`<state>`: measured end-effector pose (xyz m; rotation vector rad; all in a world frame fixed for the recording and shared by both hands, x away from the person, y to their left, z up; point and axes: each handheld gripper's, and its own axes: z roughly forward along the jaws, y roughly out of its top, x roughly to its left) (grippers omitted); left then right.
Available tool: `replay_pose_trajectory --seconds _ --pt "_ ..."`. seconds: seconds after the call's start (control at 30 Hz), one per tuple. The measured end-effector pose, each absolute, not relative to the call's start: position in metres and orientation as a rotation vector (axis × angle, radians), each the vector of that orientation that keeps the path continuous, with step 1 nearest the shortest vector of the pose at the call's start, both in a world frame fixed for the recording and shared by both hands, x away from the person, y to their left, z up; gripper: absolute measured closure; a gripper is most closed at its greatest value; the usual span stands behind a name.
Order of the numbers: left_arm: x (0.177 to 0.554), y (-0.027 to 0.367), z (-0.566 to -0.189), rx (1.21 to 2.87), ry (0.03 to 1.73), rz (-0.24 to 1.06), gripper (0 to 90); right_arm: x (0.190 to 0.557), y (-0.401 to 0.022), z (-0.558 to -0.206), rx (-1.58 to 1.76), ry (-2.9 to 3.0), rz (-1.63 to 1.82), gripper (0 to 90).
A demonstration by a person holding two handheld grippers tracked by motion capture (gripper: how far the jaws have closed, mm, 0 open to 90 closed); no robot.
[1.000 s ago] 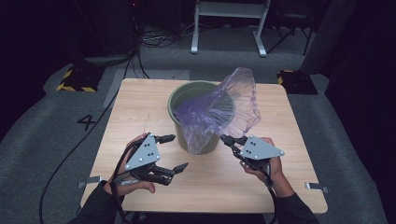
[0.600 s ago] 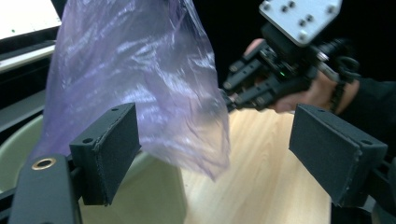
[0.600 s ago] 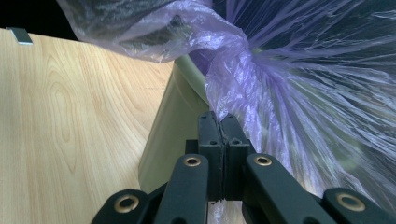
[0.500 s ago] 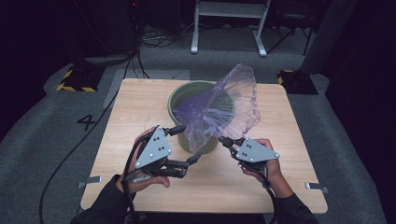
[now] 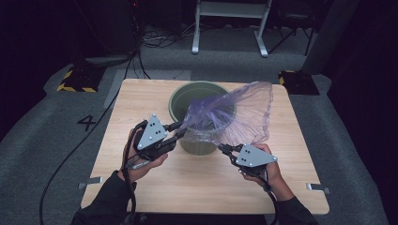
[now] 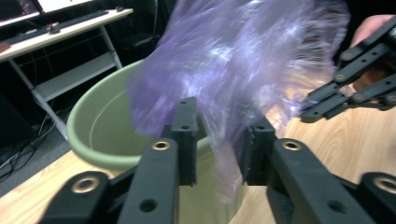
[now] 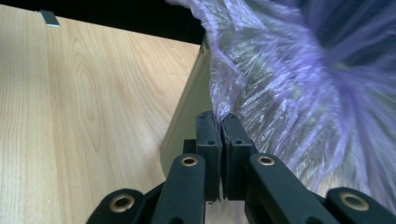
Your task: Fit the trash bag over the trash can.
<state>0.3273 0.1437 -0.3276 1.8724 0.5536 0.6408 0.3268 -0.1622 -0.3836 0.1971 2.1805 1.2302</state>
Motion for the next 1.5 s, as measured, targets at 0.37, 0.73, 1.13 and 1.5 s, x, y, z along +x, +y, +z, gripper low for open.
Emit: replay_pose_trajectory --seconds 0.37,0.73,1.13,1.5 --pt "0.337 0.148 -0.338 1.910 0.559 0.635 89.2 0.326 -0.168 -0.395 0.246 2.187 1.225 64.5" --pt "0.340 0.156 -0.343 1.910 0.595 0.635 89.2 0.300 -0.216 -0.368 0.340 2.040 1.341 34.2" --pt "0.347 0.160 -0.346 1.924 0.611 0.634 89.2 0.315 -0.255 -0.327 0.556 1.847 1.410 31.1" --pt "0.370 0.175 -0.352 1.929 0.686 0.595 88.0 0.379 -0.246 -0.311 0.665 1.912 1.362 77.2"
